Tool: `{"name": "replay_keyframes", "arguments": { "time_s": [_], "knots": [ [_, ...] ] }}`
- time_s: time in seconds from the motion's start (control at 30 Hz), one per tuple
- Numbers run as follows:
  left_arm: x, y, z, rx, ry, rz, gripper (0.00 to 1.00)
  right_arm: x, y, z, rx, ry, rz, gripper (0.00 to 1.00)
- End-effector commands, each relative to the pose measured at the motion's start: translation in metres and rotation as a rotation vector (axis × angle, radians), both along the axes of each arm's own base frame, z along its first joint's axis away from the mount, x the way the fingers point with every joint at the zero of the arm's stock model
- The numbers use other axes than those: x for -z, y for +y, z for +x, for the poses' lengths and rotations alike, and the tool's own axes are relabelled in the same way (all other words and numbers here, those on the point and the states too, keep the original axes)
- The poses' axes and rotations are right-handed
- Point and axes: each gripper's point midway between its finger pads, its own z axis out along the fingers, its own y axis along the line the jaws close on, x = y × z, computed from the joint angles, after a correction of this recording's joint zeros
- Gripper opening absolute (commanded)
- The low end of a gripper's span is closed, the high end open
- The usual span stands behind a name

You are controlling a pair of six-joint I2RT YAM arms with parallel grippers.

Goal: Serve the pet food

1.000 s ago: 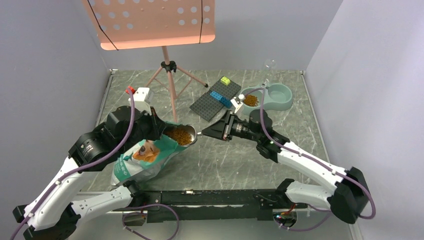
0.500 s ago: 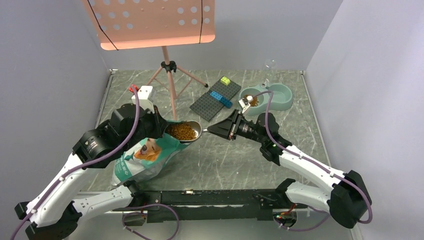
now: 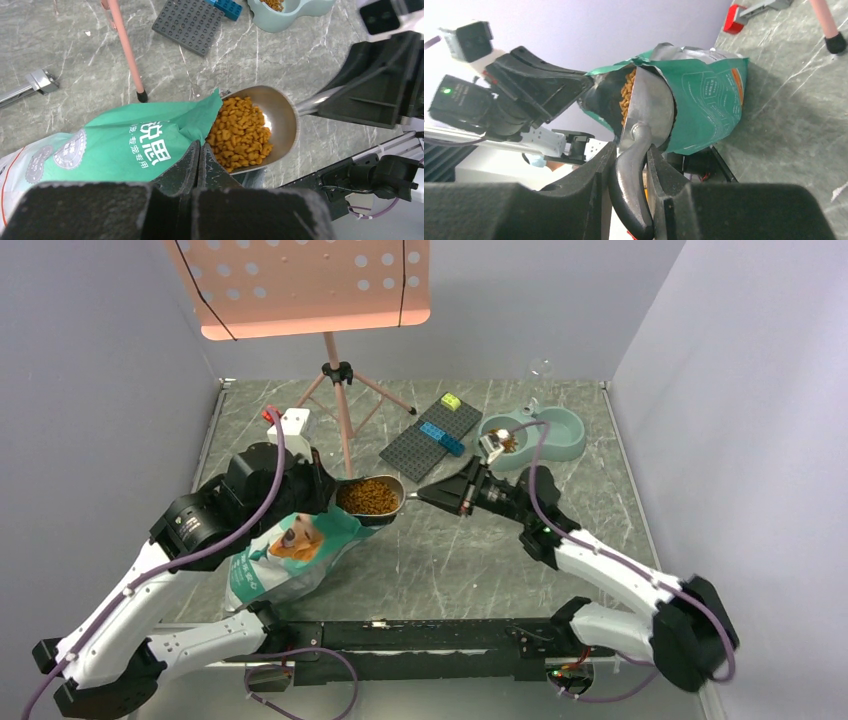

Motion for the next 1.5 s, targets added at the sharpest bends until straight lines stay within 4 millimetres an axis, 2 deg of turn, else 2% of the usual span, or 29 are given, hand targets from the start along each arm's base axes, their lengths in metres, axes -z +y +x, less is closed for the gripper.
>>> {"name": "replay_keyframes", "arguments": {
  "time_s": [0.0,0.07,0.1,0.13,0.23,0.27,0.37,0.57,0.77,1.07,1.23,1.47],
  "knots": [
    [-0.078,-0.014,0.006,0.018,-0.182,-0.220,0.00,-0.044,0.010,0.012,-0.001,-0.112,0.093,0.00],
    [-0.080,-0.014,0.006,0.014,-0.185,-0.225,0.00,-0.038,-0.015,0.013,0.089,-0.115,0.032,0.00],
    [-0.080,-0.012,0.007,0.010,-0.189,-0.224,0.00,-0.029,-0.022,0.015,0.118,-0.096,0.015,0.00],
    [-0.081,-0.011,0.007,0.009,-0.194,-0.222,0.00,-0.029,-0.020,0.018,0.118,-0.101,0.043,0.00],
    [-0.081,-0.011,0.007,0.012,-0.191,-0.208,0.00,-0.032,0.010,0.017,0.000,-0.084,0.112,0.00],
    [-0.082,-0.012,0.007,0.015,-0.189,-0.205,0.00,-0.035,0.011,0.016,-0.007,-0.091,0.112,0.00],
    [-0.082,-0.010,0.008,0.008,-0.198,-0.207,0.00,-0.032,-0.009,0.018,0.069,-0.102,0.047,0.00],
    [-0.082,-0.005,0.011,-0.020,-0.198,-0.184,0.00,-0.033,-0.009,0.013,0.029,-0.084,0.109,0.00],
    [-0.074,0.007,0.019,-0.109,-0.171,-0.131,0.00,-0.042,-0.034,0.009,0.059,-0.101,0.112,0.00],
    [-0.068,0.009,0.032,-0.177,-0.147,-0.076,0.00,-0.057,-0.054,0.005,0.091,-0.126,0.127,0.00],
    [-0.065,0.017,0.038,-0.235,-0.121,-0.026,0.00,-0.066,-0.079,0.011,0.151,-0.137,0.120,0.00],
    [-0.065,0.030,0.031,-0.258,-0.139,-0.031,0.00,-0.075,-0.129,0.033,0.306,-0.146,0.094,0.00]
  ]
}}
